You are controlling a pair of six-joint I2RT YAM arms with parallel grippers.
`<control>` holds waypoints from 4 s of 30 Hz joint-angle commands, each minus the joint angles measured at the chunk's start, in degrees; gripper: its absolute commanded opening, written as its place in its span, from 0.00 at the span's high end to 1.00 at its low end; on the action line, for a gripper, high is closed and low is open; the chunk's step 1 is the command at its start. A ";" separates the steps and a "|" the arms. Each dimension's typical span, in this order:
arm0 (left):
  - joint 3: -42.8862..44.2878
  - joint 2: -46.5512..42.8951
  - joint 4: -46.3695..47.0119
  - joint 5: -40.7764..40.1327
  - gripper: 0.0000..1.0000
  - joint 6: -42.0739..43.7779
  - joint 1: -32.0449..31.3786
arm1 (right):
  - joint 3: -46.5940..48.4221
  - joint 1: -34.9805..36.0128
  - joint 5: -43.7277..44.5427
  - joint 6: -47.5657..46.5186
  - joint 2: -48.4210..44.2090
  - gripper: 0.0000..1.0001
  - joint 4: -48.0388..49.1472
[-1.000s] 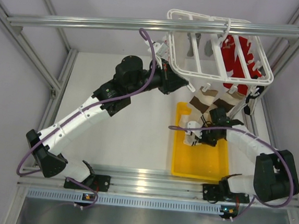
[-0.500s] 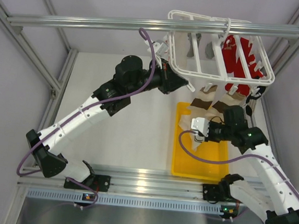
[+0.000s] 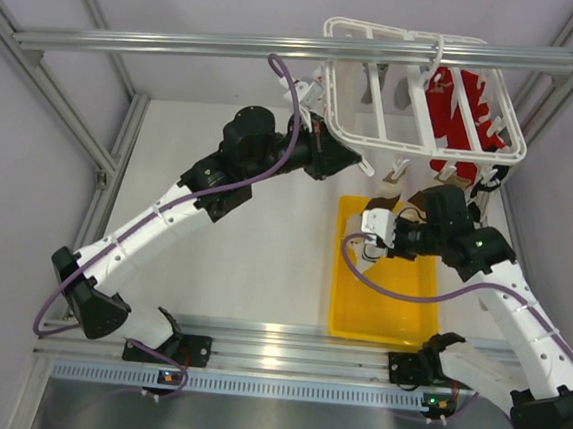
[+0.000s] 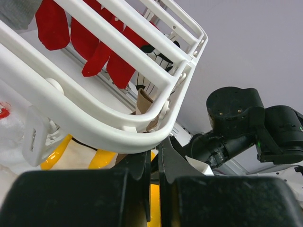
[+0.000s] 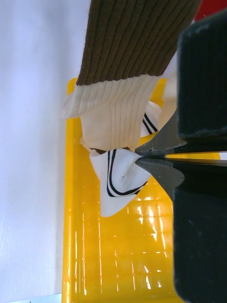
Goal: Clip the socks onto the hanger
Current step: Place the sock in the bin, then pick up the sock from the bin.
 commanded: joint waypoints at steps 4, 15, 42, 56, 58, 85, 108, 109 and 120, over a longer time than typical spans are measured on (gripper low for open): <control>2.59 0.88 1.68 -0.28 1.00 0.07 0.41 | -1.89 0.87 -4.94 -0.15 -5.14 1.00 -3.25; 2.59 0.88 1.33 -0.37 1.00 0.33 0.32 | -4.45 3.15 -8.72 4.86 -1.63 1.00 -2.19; 1.36 0.09 1.24 -0.02 1.00 0.25 1.37 | -8.67 -16.54 -2.22 -8.76 5.23 1.00 -10.19; 1.98 0.09 1.07 -0.11 1.00 -0.10 1.64 | 5.75 -7.66 -0.48 -10.15 6.73 1.00 -11.24; 1.98 0.27 1.24 -0.19 1.00 -0.28 1.55 | 5.05 -6.00 1.63 -15.76 6.20 0.99 -12.12; 1.71 0.88 1.77 0.25 1.00 -1.16 2.16 | -20.62 13.00 21.07 -38.21 -22.80 0.67 -17.99; 1.89 1.06 2.12 0.60 1.00 -2.48 2.51 | -20.88 12.64 13.24 14.88 6.63 0.49 18.02; 1.89 0.97 2.21 0.69 1.00 -2.48 2.60 | -21.40 12.56 13.07 14.53 7.42 0.49 18.72; 1.63 0.88 2.30 0.95 1.00 -2.83 2.87 | -24.40 10.45 13.25 12.77 14.89 0.44 26.37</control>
